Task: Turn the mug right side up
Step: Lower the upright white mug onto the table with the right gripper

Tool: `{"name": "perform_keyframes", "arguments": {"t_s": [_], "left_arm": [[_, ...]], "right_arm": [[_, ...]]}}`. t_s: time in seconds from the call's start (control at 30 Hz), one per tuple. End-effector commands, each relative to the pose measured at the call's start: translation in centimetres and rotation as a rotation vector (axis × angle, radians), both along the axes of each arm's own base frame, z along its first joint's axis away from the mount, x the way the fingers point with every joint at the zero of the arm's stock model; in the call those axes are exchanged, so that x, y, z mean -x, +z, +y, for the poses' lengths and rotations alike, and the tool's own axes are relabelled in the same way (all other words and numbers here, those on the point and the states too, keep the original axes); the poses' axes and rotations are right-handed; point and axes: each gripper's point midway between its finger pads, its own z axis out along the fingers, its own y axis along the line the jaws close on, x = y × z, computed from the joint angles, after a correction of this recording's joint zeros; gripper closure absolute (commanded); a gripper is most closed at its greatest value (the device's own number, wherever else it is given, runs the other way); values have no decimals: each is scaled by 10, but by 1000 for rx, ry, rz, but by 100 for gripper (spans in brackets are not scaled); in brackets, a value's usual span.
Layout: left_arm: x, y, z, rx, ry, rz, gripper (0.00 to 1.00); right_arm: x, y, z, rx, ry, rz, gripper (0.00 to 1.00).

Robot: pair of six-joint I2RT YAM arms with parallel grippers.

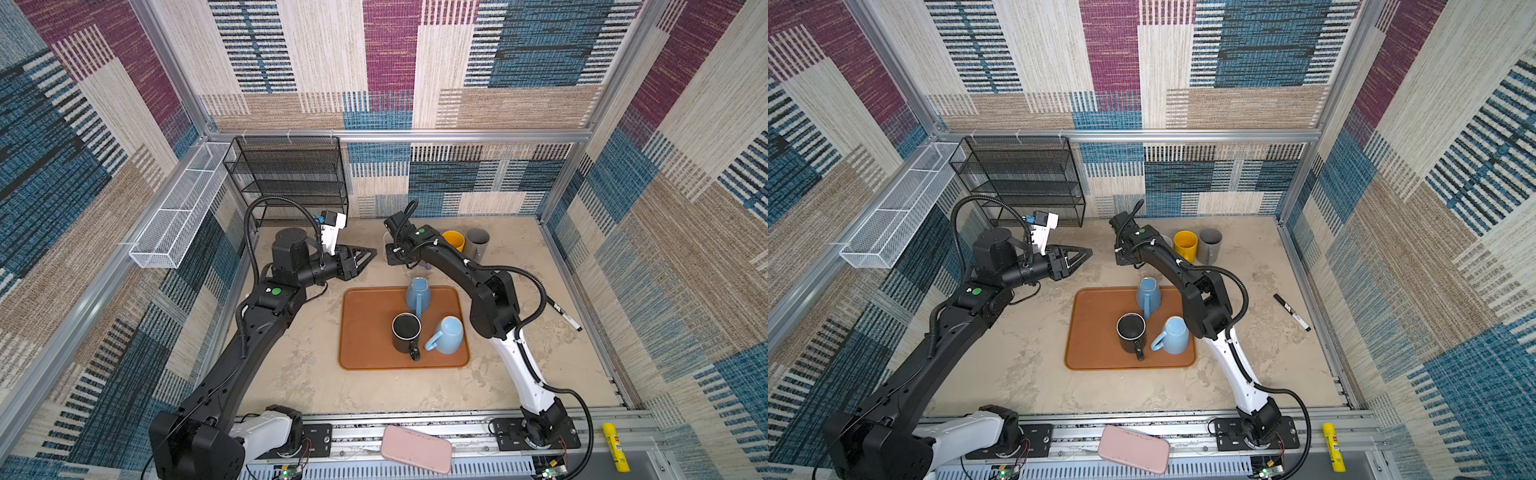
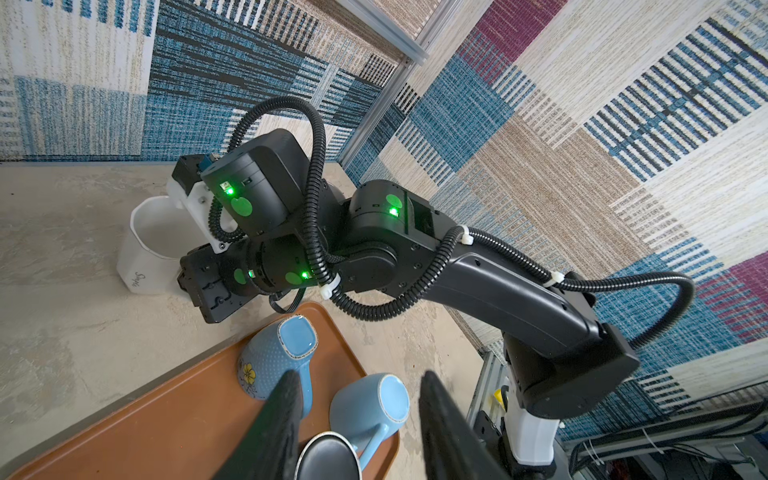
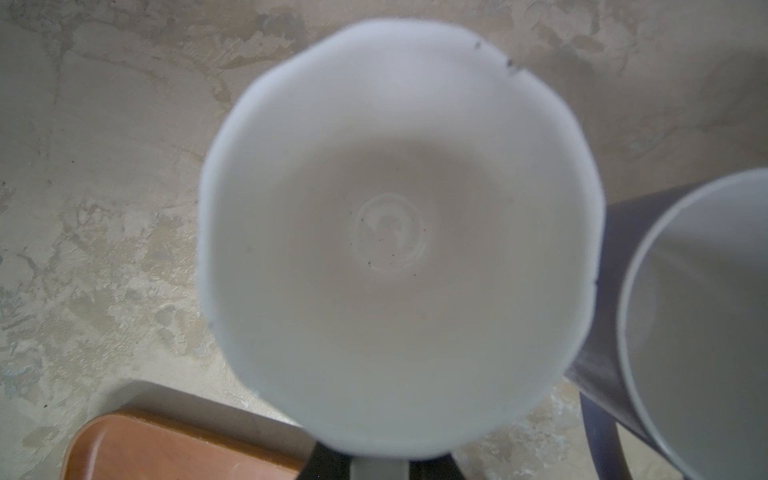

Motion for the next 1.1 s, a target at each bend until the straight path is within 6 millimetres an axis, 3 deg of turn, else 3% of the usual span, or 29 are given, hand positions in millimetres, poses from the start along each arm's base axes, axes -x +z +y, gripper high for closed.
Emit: {"name": "perform_keyframes", "arguments": {"t_s": [0.0,0.6,1.07], "left_arm": [[2,1,0,-18,-9,-31,56],[4,0,2,-26,-1,-35,56],[4,-2,4,-35,9,-31,55]], "right_arm": [[2,-1,7,-24,24,13,81],[3,1,11,-47,30,17,74],[2,21,3,-41,7,-28,74]]}}
